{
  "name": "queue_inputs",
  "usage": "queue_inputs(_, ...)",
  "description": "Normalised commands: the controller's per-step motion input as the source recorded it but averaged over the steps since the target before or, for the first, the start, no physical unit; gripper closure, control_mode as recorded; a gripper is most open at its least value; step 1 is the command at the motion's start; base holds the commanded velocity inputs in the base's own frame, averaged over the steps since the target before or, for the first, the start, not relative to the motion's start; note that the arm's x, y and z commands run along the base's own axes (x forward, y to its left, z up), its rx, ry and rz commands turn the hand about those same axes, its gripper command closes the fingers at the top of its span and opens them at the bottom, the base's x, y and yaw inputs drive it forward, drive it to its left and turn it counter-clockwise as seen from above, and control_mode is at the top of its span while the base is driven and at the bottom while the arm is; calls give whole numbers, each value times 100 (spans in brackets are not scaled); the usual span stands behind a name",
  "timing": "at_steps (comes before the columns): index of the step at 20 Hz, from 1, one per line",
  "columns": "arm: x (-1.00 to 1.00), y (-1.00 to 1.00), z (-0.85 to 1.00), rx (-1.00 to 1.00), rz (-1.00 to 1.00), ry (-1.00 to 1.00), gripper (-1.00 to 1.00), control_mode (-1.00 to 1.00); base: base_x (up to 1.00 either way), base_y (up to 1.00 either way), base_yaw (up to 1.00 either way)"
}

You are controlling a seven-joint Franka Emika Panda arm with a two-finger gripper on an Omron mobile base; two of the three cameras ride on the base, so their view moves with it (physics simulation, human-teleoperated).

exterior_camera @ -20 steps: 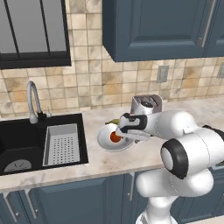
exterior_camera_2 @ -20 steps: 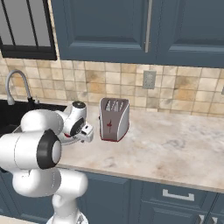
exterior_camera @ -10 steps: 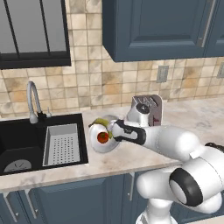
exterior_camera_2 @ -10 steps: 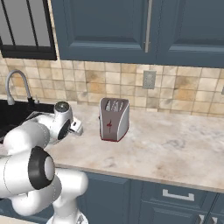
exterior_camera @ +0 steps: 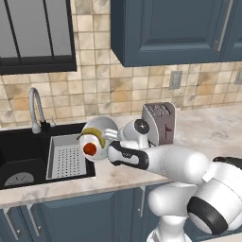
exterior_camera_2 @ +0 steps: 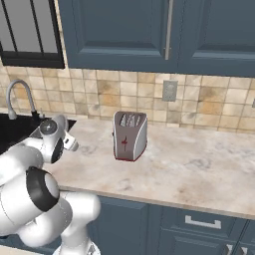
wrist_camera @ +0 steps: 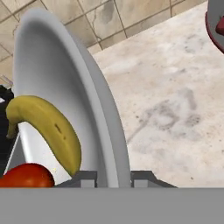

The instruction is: Dump the tomato and banana from the bowl so the bowl can be washed. Place the bowl in the sink after clearing the leftovers.

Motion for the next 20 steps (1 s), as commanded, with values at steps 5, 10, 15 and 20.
queue_inputs(5,3,11,0,4,-1,0,100,-100,0,0,0)
queue_inputs(10,17,17,0,0,-1,0,100,-100,0,0,0)
queue_inputs(15,24,29,0,-10,0,5,100,-100,0,0,0)
queue_inputs(20,14,15,-3,-16,0,7,100,-100,0,0,0)
